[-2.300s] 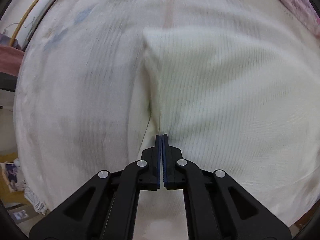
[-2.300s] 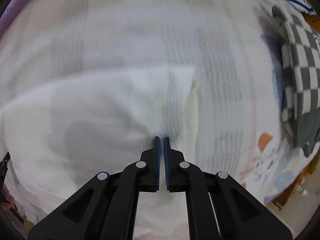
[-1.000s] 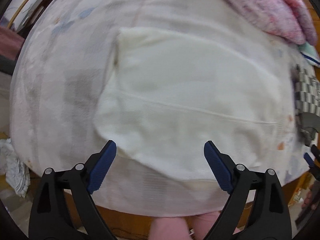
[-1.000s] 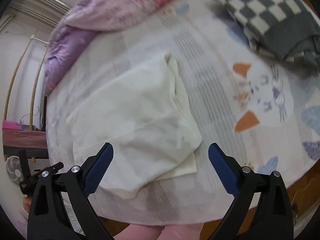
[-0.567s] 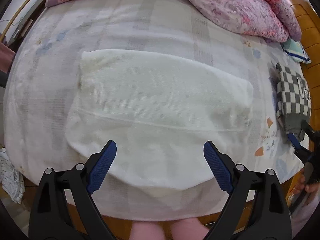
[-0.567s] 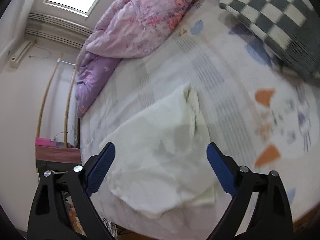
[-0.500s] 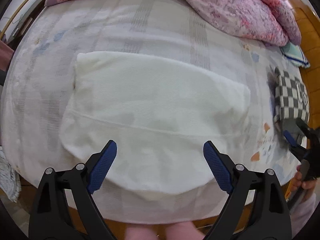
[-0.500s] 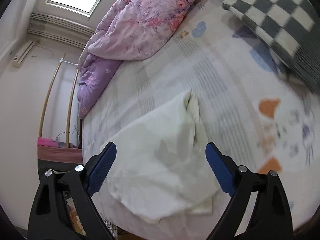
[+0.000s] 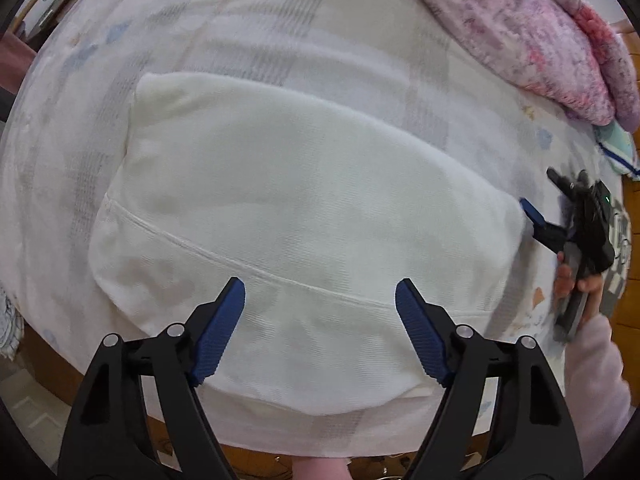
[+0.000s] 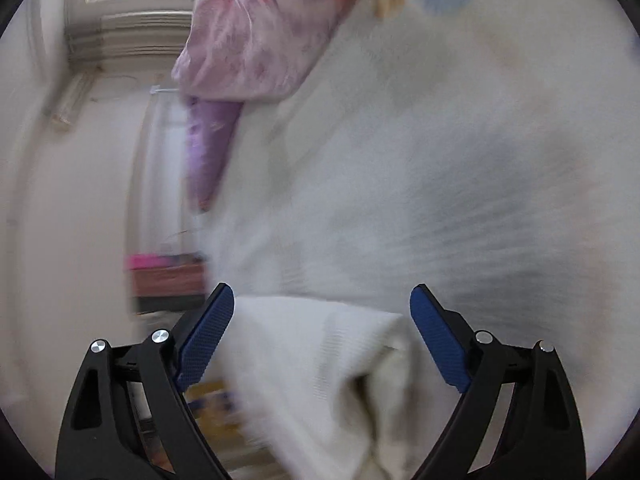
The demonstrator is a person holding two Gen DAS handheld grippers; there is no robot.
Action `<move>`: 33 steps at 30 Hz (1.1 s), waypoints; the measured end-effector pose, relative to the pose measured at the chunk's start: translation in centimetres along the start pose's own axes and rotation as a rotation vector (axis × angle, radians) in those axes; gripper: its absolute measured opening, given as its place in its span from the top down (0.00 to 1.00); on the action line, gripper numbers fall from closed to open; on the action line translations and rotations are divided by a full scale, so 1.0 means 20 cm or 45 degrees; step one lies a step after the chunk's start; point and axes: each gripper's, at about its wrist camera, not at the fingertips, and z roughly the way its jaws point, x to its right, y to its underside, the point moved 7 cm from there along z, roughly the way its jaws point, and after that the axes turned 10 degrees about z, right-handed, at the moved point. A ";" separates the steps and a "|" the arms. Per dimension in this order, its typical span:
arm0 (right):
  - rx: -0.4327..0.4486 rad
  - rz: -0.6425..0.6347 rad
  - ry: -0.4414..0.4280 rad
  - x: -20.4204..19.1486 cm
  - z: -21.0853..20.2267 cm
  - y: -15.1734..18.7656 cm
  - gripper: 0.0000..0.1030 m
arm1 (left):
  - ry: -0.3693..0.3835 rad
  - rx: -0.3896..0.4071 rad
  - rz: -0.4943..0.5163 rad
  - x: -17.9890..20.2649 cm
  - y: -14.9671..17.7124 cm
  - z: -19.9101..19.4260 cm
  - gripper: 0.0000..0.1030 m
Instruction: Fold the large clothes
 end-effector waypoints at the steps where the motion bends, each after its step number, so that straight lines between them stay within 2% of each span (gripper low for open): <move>1: -0.052 0.026 -0.018 0.04 0.05 0.01 0.16 | -0.007 -0.014 0.010 -0.01 0.00 0.02 0.24; 5: -0.112 -0.368 0.210 0.01 0.16 0.19 0.13 | -0.084 -0.074 0.050 -0.04 0.03 0.10 0.24; 6: -0.145 -0.450 0.278 0.02 0.19 0.29 0.13 | -0.091 -0.079 0.059 -0.05 0.03 0.11 0.24; 7: -0.173 -0.474 0.290 0.03 0.21 0.35 0.13 | -0.094 -0.080 0.066 -0.05 0.03 0.12 0.24; 8: -0.196 -0.482 0.279 0.04 0.22 0.42 0.13 | -0.099 -0.086 0.076 -0.05 0.03 0.13 0.24; 10: -0.171 -0.458 0.245 0.07 0.20 0.53 0.13 | -0.109 -0.100 0.082 -0.05 0.05 0.14 0.24; 12: -0.170 -0.343 0.175 0.11 0.18 0.63 0.13 | -0.081 -0.107 0.084 -0.04 0.06 0.15 0.24; 14: -0.163 -0.298 0.180 0.13 0.16 0.70 0.14 | -0.072 -0.110 0.095 -0.03 0.06 0.16 0.24; 15: -0.150 -0.289 0.218 0.15 0.16 0.76 0.17 | -0.097 -0.102 0.100 -0.03 0.05 0.16 0.24; 17: -0.133 -0.224 0.262 0.18 0.15 0.82 0.29 | -0.147 -0.079 0.100 -0.04 0.02 0.15 0.24; 19: -0.090 -0.050 0.252 0.27 0.12 0.88 0.77 | -0.122 -0.088 0.097 -0.02 -0.01 0.17 0.26; 20: -0.072 0.077 0.215 0.34 0.10 0.91 0.77 | -0.109 -0.097 0.098 0.00 -0.03 0.19 0.31; 21: -0.038 0.250 0.110 0.41 0.08 0.94 0.79 | -0.109 -0.106 0.104 0.01 -0.04 0.20 0.43; 22: -0.005 0.324 0.071 0.43 0.07 0.97 0.80 | -0.112 -0.120 0.117 0.02 -0.06 0.21 0.48; 23: 0.038 0.353 0.083 0.43 0.06 1.00 0.80 | -0.114 -0.129 0.135 0.03 -0.08 0.22 0.49; 25: 0.090 0.298 0.210 0.38 0.05 1.04 0.80 | -0.115 -0.107 0.179 0.07 -0.16 0.22 0.63; 27: 0.116 0.283 0.324 0.36 0.05 1.04 0.80 | -0.090 -0.089 0.199 0.09 -0.22 0.23 0.71; 30: 0.137 0.344 0.403 0.39 0.07 1.03 0.79 | -0.103 -0.148 0.215 0.10 -0.30 0.28 0.98; 33: 0.119 0.316 0.467 0.38 0.07 1.02 0.78 | -0.061 -0.201 0.185 0.09 -0.40 0.33 1.00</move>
